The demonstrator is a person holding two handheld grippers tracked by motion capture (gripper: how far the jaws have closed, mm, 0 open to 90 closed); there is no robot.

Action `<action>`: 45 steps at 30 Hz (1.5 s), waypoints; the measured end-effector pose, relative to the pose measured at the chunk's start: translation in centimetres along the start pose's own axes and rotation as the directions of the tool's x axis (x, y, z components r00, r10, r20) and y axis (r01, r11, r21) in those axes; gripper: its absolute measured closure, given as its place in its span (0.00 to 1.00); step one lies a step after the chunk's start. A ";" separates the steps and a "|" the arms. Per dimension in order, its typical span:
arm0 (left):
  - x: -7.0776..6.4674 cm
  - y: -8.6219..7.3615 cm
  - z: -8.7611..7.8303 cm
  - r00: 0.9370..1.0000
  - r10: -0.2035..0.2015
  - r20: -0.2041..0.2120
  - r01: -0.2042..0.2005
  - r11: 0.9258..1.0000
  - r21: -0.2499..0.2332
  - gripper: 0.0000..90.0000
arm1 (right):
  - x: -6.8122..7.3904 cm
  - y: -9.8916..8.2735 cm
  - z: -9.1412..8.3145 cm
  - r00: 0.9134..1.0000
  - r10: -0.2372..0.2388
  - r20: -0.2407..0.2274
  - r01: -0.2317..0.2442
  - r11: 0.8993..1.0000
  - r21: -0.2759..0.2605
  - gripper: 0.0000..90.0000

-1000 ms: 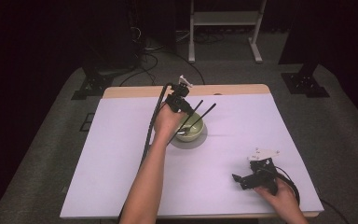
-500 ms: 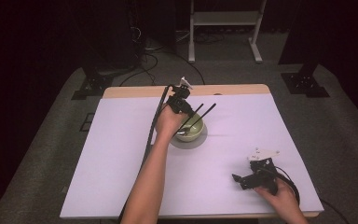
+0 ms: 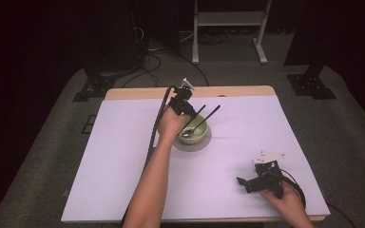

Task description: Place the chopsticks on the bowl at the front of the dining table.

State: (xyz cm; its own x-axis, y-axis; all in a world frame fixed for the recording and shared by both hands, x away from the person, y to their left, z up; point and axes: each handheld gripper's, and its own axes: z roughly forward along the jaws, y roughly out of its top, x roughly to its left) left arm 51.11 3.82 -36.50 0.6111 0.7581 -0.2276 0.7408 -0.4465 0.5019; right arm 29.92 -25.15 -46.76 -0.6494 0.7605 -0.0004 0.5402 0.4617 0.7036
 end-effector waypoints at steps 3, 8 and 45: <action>0.0 0.0 -0.1 1.000 -0.003 0.001 0.003 1.000 -0.011 0.92 | 0.0 0.0 0.0 1.000 0.000 0.000 0.000 1.000 0.000 0.00; 0.0 0.0 -0.5 1.000 -0.013 0.003 0.013 1.000 -0.024 0.83 | 0.0 0.0 0.0 1.000 0.000 0.000 0.000 1.000 0.000 0.00; 5.1 -8.0 -6.2 0.986 -0.038 -0.161 0.034 0.999 -0.029 0.00 | 0.0 0.0 0.0 1.000 0.001 -0.001 -0.001 1.000 0.002 0.00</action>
State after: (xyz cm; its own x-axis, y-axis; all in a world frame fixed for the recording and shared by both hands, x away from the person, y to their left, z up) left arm 46.61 14.22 -36.46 0.5294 0.8412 -0.1097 0.7529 -0.4063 0.5178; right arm 29.91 -25.15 -46.76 -0.6493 0.7605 0.0007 0.5417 0.4619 0.7022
